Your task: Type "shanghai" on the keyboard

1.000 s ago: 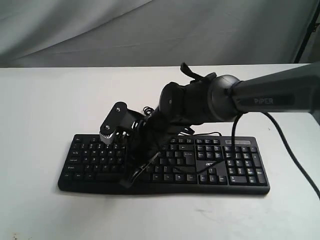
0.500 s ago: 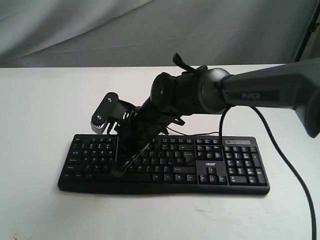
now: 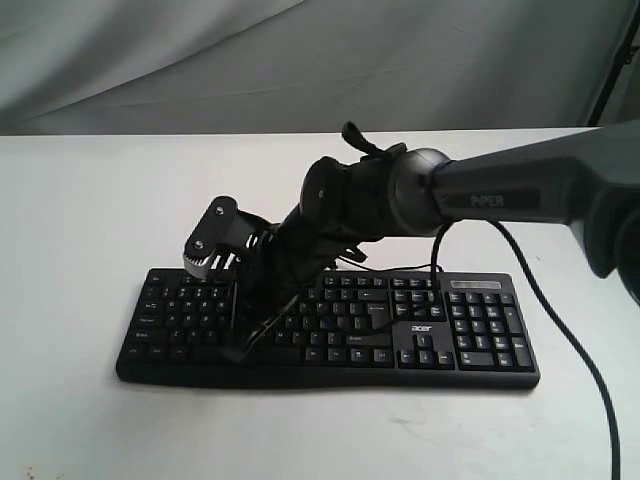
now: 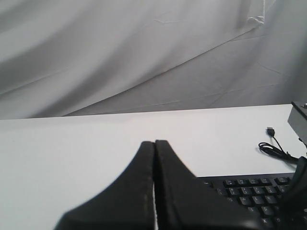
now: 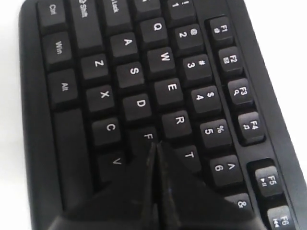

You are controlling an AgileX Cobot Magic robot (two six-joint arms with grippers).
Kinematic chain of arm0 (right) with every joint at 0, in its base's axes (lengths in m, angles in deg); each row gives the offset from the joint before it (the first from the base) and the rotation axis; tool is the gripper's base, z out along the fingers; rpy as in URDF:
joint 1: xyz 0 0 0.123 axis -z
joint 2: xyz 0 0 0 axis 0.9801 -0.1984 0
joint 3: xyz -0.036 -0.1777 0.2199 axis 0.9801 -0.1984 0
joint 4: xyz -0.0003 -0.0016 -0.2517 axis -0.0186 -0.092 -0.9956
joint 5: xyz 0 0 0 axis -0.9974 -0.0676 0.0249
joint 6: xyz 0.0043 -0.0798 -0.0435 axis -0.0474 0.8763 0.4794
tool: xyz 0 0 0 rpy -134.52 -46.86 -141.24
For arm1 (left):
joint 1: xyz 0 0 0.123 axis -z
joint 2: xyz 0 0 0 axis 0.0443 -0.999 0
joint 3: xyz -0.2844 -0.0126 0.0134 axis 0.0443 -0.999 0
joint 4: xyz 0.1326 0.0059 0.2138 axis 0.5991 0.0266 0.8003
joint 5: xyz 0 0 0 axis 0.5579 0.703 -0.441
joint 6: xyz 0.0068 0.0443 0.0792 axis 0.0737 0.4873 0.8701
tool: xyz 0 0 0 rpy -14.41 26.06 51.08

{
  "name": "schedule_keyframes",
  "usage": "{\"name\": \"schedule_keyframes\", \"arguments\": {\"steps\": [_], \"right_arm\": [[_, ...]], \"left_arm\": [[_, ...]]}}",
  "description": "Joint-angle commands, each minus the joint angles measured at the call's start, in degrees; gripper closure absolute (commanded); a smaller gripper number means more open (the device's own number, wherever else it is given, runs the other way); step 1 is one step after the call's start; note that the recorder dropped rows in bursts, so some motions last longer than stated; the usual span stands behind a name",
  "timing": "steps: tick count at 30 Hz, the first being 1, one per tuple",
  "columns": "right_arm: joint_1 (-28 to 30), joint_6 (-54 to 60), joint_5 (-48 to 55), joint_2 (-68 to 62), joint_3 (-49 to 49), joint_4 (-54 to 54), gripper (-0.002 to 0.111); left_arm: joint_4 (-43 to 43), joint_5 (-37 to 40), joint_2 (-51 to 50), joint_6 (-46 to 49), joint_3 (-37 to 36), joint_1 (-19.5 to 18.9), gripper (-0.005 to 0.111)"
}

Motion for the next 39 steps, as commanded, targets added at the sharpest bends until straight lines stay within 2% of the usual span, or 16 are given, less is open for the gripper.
{"name": "schedule_keyframes", "arguments": {"steps": [1, 6, 13, 39], "right_arm": [[-0.2, 1.0, 0.8, -0.4, 0.2, 0.5, 0.108], [-0.2, 0.5, 0.9, 2.4, 0.2, -1.4, 0.108], [0.2, -5.8, 2.4, 4.5, 0.2, -7.6, 0.108], [0.6, -6.0, 1.9, 1.1, -0.8, -7.3, 0.108]], "left_arm": [[0.0, -0.3, 0.1, -0.2, -0.1, 0.4, 0.107], [0.0, -0.3, 0.1, -0.2, -0.1, 0.4, 0.107], [0.0, -0.3, 0.1, -0.2, -0.1, 0.4, 0.107], [0.0, -0.3, 0.1, -0.2, -0.1, 0.4, 0.107]]}}
